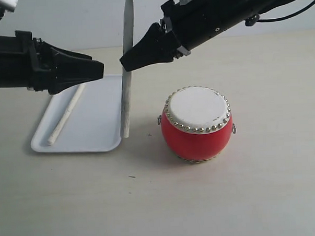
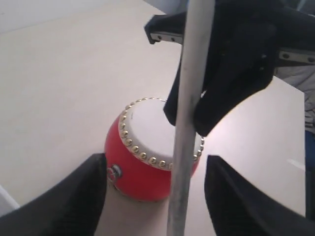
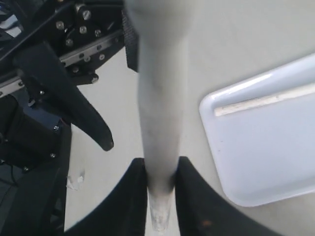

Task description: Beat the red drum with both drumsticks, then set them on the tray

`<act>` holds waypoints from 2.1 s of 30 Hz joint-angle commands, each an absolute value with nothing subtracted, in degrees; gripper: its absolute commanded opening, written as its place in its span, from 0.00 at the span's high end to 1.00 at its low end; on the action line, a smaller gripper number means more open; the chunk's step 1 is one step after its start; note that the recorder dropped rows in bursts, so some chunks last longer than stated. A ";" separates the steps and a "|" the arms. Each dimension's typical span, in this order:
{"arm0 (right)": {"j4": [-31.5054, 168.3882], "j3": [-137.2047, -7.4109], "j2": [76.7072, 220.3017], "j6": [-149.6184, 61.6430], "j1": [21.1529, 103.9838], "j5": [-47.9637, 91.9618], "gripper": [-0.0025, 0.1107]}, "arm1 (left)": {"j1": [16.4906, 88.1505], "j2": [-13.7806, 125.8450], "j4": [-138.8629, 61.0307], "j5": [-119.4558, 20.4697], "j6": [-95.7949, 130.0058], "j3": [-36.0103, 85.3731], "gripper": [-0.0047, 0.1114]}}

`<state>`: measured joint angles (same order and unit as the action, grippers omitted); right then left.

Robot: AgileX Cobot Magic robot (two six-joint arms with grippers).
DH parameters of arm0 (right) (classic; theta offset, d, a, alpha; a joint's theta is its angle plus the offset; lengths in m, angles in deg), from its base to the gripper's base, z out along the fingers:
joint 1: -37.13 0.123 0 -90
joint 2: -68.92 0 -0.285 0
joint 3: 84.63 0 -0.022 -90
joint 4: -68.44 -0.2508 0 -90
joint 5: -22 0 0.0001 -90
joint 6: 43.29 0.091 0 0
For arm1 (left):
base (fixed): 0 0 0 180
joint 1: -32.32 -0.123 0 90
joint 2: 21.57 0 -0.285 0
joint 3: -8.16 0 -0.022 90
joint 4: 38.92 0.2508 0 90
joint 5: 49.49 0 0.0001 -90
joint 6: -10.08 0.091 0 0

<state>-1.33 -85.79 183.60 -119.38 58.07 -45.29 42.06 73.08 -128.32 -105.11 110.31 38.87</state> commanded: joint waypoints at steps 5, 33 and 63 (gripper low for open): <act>-6.75 -86.34 183.51 -122.21 57.85 -47.96 0.98 | 41.56 74.89 -130.04 -110.25 111.83 40.72 0.46; -7.60 -86.34 183.51 -126.05 61.83 -47.96 0.87 | 41.66 83.62 -130.17 -119.46 111.46 40.60 0.96; 4.68 -86.34 178.01 -112.03 49.70 -32.52 0.36 | 51.13 85.69 -63.07 -77.61 28.62 21.97 0.96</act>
